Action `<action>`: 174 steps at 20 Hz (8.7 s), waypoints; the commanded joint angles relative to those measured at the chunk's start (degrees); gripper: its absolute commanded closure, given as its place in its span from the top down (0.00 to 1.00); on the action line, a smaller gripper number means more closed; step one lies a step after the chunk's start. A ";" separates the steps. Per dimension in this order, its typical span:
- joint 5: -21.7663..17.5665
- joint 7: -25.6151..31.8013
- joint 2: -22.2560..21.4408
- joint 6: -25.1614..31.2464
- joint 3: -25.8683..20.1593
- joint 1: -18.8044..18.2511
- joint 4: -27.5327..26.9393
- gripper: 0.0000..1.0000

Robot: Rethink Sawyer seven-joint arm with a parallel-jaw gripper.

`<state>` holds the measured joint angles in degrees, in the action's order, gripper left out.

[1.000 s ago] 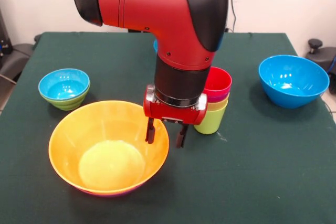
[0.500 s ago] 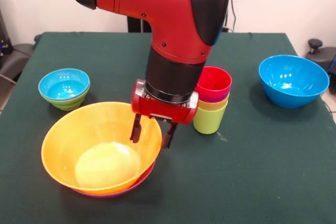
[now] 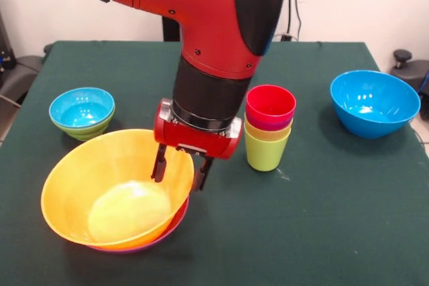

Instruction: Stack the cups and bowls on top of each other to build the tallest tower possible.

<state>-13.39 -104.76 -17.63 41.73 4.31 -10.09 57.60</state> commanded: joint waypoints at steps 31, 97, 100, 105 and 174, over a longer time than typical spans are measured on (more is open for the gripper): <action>7.67 -7.12 4.67 0.45 -1.08 1.32 -0.11 0.00; 15.20 -18.94 -15.45 29.90 11.98 15.31 10.63 0.00; 15.14 -19.46 -15.41 29.42 12.04 15.56 10.99 0.00; 15.49 -20.34 -15.12 28.70 12.03 15.99 11.34 0.00; 23.59 -39.50 -4.50 29.83 18.24 26.21 2.45 0.00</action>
<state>8.92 -130.93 -22.05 65.69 24.29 15.43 62.07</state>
